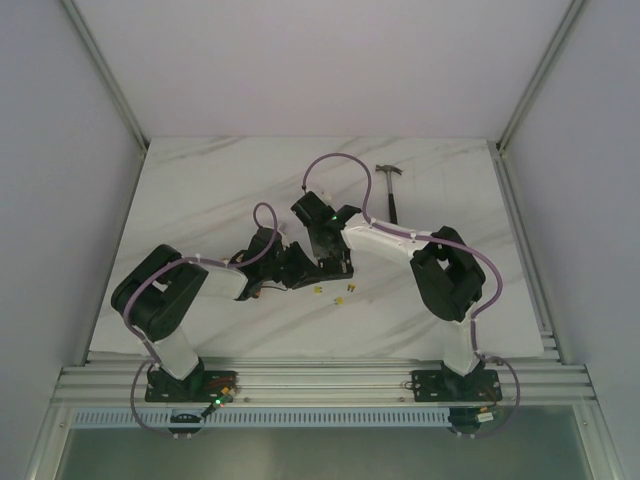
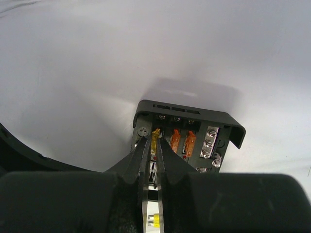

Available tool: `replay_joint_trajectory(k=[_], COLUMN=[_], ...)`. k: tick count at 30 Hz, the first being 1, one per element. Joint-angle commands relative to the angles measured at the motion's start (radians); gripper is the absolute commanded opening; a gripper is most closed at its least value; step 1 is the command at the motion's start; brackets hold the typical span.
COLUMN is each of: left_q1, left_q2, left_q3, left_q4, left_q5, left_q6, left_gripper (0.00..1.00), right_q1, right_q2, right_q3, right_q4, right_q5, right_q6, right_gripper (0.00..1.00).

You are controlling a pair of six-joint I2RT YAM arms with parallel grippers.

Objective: Snap on the fuse box

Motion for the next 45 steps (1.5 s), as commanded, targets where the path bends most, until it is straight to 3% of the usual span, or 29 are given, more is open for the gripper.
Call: replay_joint_trajectory(k=[1,45], left_q1=[-0.009,-0.013], left_q2=[0.015,0.033], left_q3=[0.009,0.004], left_q4=[0.006,-0.023], left_q5=[0.004,-0.010], left_q6=[0.000,-0.013], left_gripper=[0.38,0.34], right_q1=[0.000,-0.094], right_q2=[0.014,-0.091], right_q3=[0.031,-0.144], right_q4=[-0.024,0.108], right_q5=[0.034,-0.088], right_q6=[-0.005,0.050], right_gripper=[0.12,0.13])
